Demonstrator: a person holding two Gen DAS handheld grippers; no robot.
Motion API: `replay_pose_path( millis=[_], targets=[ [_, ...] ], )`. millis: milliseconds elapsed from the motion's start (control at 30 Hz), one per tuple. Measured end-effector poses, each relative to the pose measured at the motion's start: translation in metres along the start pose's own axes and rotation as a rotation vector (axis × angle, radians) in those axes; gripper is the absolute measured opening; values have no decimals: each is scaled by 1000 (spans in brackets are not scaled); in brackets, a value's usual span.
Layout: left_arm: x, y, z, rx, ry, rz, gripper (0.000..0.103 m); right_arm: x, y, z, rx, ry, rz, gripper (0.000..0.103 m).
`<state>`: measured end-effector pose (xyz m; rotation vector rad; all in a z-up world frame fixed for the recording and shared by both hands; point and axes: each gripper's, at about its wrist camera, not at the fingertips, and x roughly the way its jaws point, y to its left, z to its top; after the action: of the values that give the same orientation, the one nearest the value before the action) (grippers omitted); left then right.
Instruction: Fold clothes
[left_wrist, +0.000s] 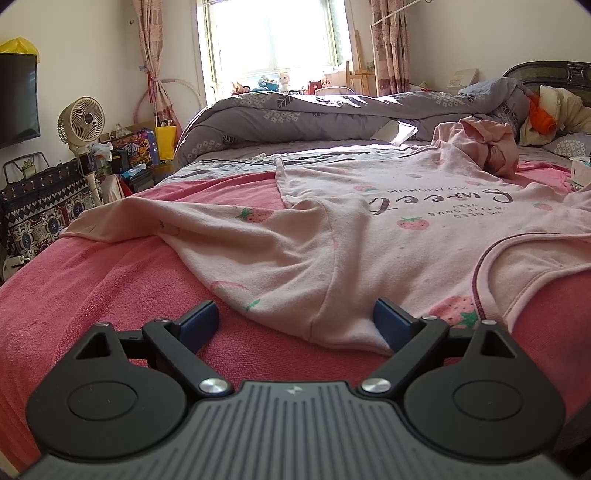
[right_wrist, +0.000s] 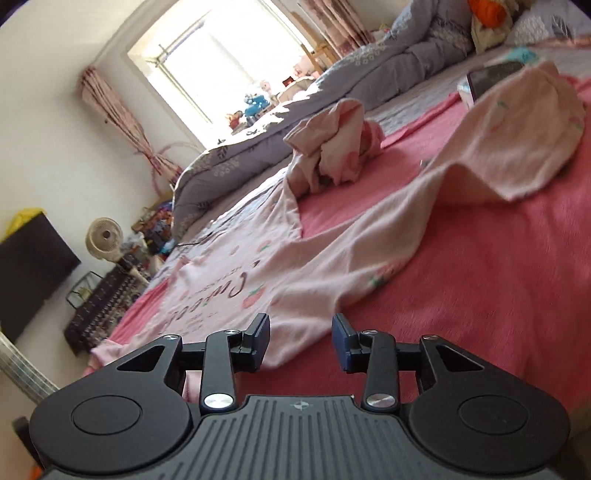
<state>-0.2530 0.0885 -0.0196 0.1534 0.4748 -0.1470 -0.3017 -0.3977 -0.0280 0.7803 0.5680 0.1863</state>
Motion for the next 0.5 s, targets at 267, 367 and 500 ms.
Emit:
replay_pose_path(
  millis=[267,367,500],
  targets=[
    [0,1,-1,-5,-7,-1,93,36,-22,-22,448,-85,191,41],
    [0,0,-1,-7,-7,0,93,45,-21,-20,487,-132,122,8],
    [0,1,-1,-4,-7,-5,93,27,-13,-14,395,-209,18,6]
  ],
)
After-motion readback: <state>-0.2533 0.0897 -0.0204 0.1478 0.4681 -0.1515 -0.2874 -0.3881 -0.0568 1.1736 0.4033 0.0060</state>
